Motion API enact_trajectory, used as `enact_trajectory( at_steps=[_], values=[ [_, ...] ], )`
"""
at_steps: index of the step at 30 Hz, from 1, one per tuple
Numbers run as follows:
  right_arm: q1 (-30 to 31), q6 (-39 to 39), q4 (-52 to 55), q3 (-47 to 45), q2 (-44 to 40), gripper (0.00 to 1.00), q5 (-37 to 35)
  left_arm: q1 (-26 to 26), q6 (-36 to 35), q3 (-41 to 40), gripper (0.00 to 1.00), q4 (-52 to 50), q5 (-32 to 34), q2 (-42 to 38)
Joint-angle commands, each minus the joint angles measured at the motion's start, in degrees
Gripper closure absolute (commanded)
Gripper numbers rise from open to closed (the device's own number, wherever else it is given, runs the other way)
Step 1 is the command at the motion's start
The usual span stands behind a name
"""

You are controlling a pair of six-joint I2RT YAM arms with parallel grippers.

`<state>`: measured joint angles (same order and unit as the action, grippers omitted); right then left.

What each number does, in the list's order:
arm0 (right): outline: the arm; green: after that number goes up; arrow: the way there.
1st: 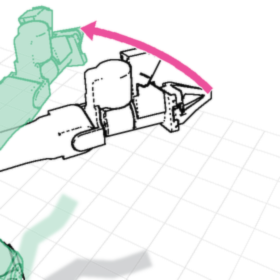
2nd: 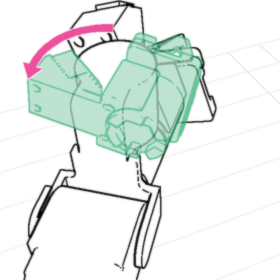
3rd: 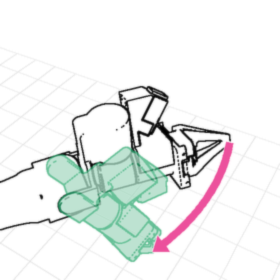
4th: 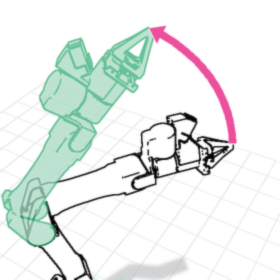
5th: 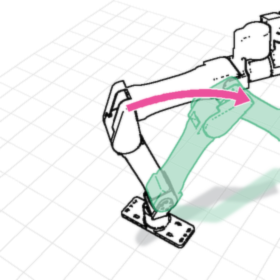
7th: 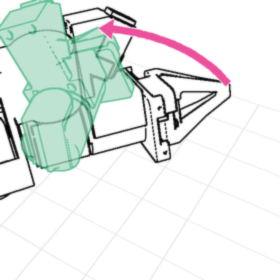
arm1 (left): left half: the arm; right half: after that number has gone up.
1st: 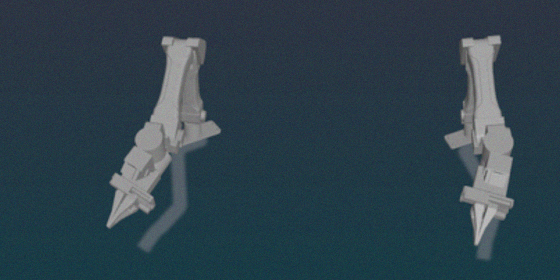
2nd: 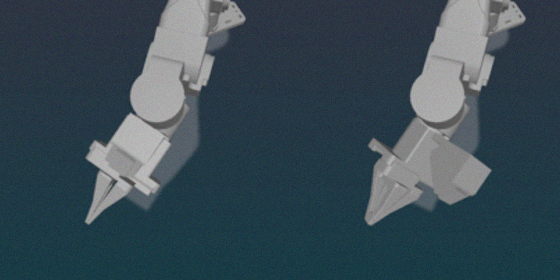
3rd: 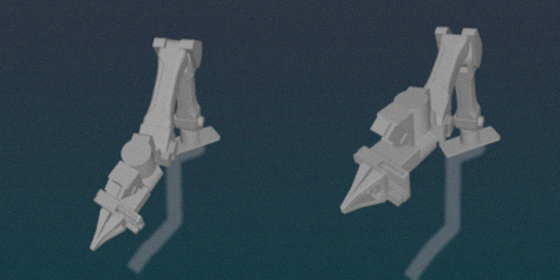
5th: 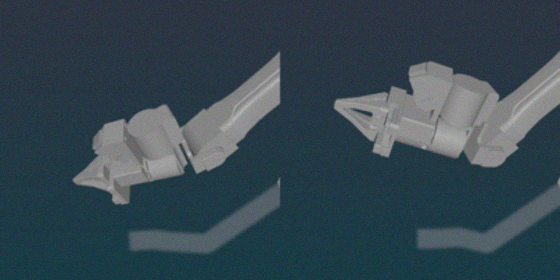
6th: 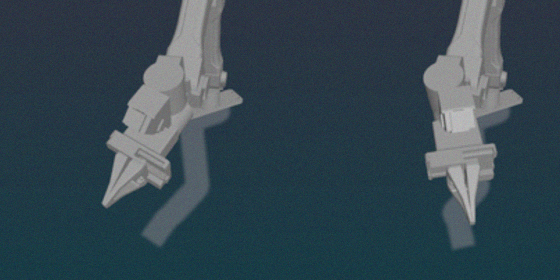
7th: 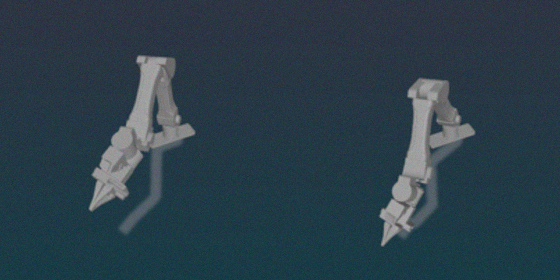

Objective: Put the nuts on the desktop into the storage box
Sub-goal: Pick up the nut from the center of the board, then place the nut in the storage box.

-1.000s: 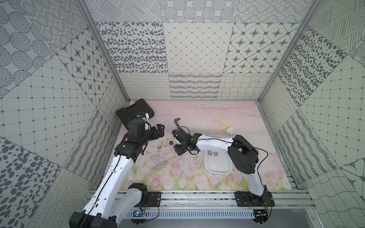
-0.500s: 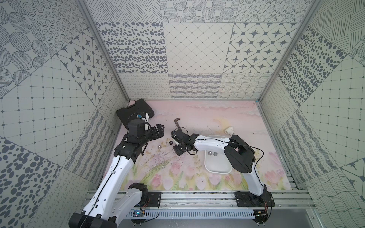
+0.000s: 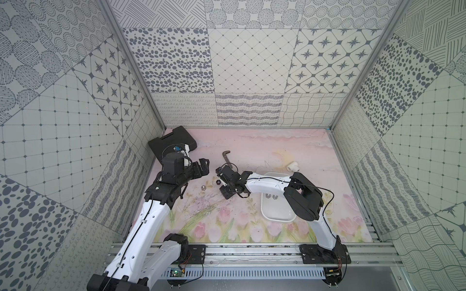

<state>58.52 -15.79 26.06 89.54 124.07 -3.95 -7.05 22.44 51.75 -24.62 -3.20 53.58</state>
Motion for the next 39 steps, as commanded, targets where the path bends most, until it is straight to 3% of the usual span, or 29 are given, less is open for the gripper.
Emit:
enact_trajectory(
  at_steps=[1, 7, 14, 22, 30, 39],
  values=[
    [0.41, 0.41, 0.35, -1.76, -2.12, 0.84, -1.85, -0.12, -0.47, -0.07, 0.01, 1.15, 0.83, -0.17],
    [-0.96, -1.61, -4.24, -10.35, -12.92, 0.85, -2.65, -0.09, -0.42, -0.08, 0.01, 1.07, 0.9, -0.28],
    [-5.7, -4.32, -8.72, -26.67, -33.62, 0.85, -8.06, -0.05, -0.29, -0.07, 0.01, 1.29, 0.6, -0.27],
    [-15.21, -5.74, 1.83, -40.09, -51.16, 0.84, -9.57, -0.17, -0.2, -0.07, 0.01, 1.24, 0.48, -0.19],
    [-15.37, -11.28, 10.04, -48.0, -56.71, 0.82, -9.35, -0.06, -0.2, -0.09, 0.01, 1.42, 0.39, 0.51],
    [-15.77, -11.12, 8.71, -47.61, -46.55, 0.82, -7.33, -0.12, -0.31, 0.08, 0.01, 1.17, 0.39, 0.54]
  ],
)
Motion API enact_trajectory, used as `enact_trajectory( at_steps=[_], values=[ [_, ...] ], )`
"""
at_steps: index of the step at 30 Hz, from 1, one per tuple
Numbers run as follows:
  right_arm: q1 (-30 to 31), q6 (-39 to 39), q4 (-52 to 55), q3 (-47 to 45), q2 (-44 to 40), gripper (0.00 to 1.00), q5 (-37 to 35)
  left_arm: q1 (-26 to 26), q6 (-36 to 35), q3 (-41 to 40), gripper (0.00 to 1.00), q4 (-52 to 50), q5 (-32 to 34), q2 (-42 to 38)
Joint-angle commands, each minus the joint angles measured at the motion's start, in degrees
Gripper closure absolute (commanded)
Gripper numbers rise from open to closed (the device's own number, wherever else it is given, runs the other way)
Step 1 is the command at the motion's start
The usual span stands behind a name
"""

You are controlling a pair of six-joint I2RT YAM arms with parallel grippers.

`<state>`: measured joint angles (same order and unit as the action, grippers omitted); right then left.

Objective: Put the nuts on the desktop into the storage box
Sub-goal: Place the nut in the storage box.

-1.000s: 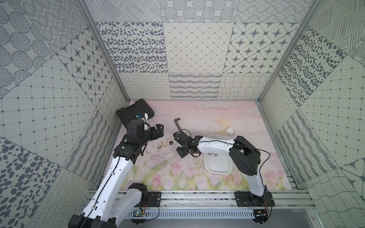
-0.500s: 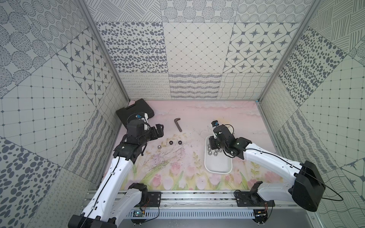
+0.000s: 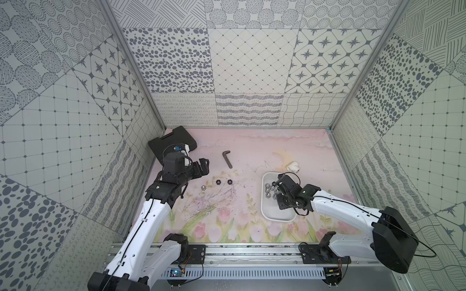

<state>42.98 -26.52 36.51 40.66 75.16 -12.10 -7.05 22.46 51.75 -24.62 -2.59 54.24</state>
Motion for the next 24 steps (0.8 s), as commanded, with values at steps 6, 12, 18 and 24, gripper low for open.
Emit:
enact_trajectory(
  at_steps=[6, 12, 18, 24],
  values=[
    [-0.91, 1.2, -3.23, 4.37, 8.16, 0.82, 0.28, -0.15, -0.49, 0.14, 0.01, 1.16, 0.11, -0.19],
    [-2.35, 2.33, -3.93, 7.07, 11.94, 0.78, -1.5, -0.11, -0.49, 0.1, 0.01, 1.33, -0.22, 0.06],
    [-3.22, 3.87, -5.12, 9.19, 14.0, 0.67, -1.55, -0.1, -0.49, 0.04, 0.01, 1.24, -0.05, -0.1],
    [-3.43, 4.55, -5.05, 10.66, 13.06, 0.54, -1.48, -0.16, -0.49, 0.1, 0.01, 1.24, -0.04, -0.11]
  ],
)
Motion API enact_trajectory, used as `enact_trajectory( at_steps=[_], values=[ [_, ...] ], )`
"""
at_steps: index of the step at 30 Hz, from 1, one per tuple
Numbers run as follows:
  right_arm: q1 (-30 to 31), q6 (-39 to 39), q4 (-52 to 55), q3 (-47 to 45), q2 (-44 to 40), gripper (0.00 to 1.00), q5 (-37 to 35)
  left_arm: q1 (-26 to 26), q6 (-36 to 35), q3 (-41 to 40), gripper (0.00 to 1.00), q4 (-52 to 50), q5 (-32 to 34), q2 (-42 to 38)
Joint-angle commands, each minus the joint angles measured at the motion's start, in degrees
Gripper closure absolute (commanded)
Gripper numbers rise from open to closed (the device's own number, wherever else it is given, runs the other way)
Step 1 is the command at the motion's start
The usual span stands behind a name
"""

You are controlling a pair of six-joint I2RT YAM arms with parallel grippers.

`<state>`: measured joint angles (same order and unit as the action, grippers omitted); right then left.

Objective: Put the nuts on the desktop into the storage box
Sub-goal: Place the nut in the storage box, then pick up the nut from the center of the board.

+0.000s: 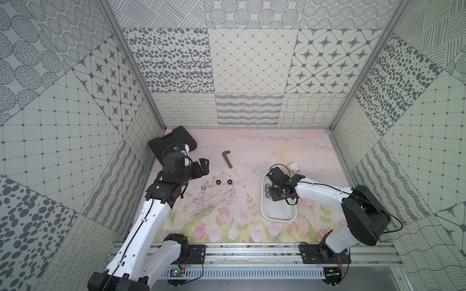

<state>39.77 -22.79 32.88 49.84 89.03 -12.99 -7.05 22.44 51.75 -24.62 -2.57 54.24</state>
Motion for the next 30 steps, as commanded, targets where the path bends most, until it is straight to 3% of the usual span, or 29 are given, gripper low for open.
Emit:
enact_trajectory(
  at_steps=[1, 6, 11, 21, 30],
  values=[
    [-0.13, 0.89, -1.42, 1.56, -1.56, 0.54, -0.39, -0.08, -0.46, 0.07, 0.01, 1.26, 0.01, -0.11],
    [2.04, 2.77, -0.63, 4.91, -5.57, 0.47, 2.01, -0.09, -0.38, 0.06, 0.01, 1.33, -0.14, 0.12],
    [6.12, 4.33, -2.21, 12.42, -3.4, 0.44, 5.68, -0.04, -0.07, 0.02, 0.01, 1.5, -0.07, 0.15],
    [11.79, 8.09, -3.4, 31.22, 17.83, 0.34, 8.2, -0.11, 0.06, 0.03, 0.01, 1.16, -0.06, -0.38],
    [12.61, 8.98, -2.8, 39.97, 29.3, 0.32, 8.6, -0.19, 0.06, -0.02, 0.01, 1.42, -0.4, -0.71]
  ],
)
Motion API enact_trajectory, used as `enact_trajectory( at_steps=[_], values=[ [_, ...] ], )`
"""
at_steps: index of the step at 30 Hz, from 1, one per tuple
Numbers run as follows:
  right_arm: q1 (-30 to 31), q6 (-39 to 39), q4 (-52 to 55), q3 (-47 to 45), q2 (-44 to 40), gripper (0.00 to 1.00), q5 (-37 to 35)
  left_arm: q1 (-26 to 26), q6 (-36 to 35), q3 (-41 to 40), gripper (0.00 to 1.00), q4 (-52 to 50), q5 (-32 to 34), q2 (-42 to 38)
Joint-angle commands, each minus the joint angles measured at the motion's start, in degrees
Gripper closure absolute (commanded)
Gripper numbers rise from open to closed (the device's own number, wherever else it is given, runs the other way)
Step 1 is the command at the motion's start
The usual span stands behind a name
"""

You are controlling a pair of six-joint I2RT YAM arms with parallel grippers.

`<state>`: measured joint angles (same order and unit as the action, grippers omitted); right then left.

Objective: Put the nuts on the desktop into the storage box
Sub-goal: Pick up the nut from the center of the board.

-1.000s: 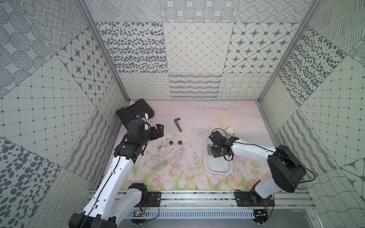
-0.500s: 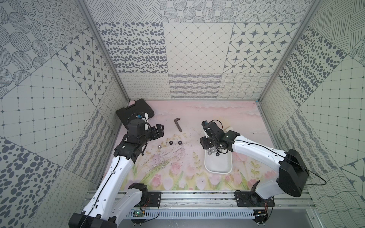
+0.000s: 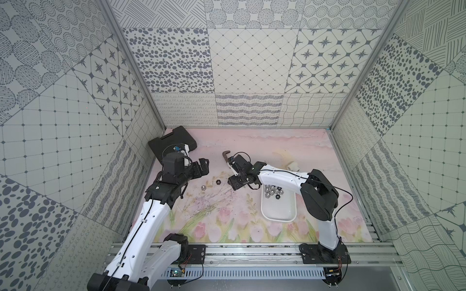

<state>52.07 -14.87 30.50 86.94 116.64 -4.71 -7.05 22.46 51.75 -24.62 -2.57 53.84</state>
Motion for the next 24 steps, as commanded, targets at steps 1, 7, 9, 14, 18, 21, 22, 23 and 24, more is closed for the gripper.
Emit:
enact_trajectory(
  at_steps=[1, 7, 9, 14, 18, 21, 22, 23, 24],
  values=[
    [0.35, 1.28, -0.12, 3.61, 2.43, 0.32, 0.45, -0.15, 0.06, 0.02, 0.01, 1.5, -0.45, -0.22],
    [0.31, 2.19, 1.2, 7.18, 6.03, 0.31, 1.17, -0.09, 0.04, -0.07, 0.01, 1.59, -0.48, -0.24],
    [0.4, 2.29, 1.91, 8.51, 7.32, 0.31, 1.5, -0.14, 0.04, -0.09, 0.01, 1.59, -0.45, -0.25],
    [0.48, 2.48, 3.01, 10.59, 9.53, 0.33, 1.38, -0.14, -0.05, -0.07, 0.01, 1.59, -0.3, -0.35],
    [0.57, 2.48, 3.47, 11.11, 10.13, 0.35, 1.24, -0.06, -0.05, -0.07, 0.01, 1.59, -0.31, -0.34],
    [0.65, 2.63, 3.95, 11.24, 10.2, 0.36, 0.78, -0.09, -0.05, -0.16, 0.01, 1.59, -0.33, -0.37],
    [0.66, 2.7, 4.1, 11.24, 10.33, 0.36, 0.75, -0.22, -0.05, -0.09, 0.01, 1.59, -0.29, -0.36],
    [0.7, 2.74, 4.13, 11.16, 10.41, 0.36, 0.83, -0.11, -0.05, -0.13, 0.01, 1.59, -0.29, -0.36],
    [0.75, 2.83, 4.13, 11.22, 10.44, 0.37, 0.97, -0.13, -0.05, -0.11, 0.01, 1.59, -0.28, -0.44]
  ],
)
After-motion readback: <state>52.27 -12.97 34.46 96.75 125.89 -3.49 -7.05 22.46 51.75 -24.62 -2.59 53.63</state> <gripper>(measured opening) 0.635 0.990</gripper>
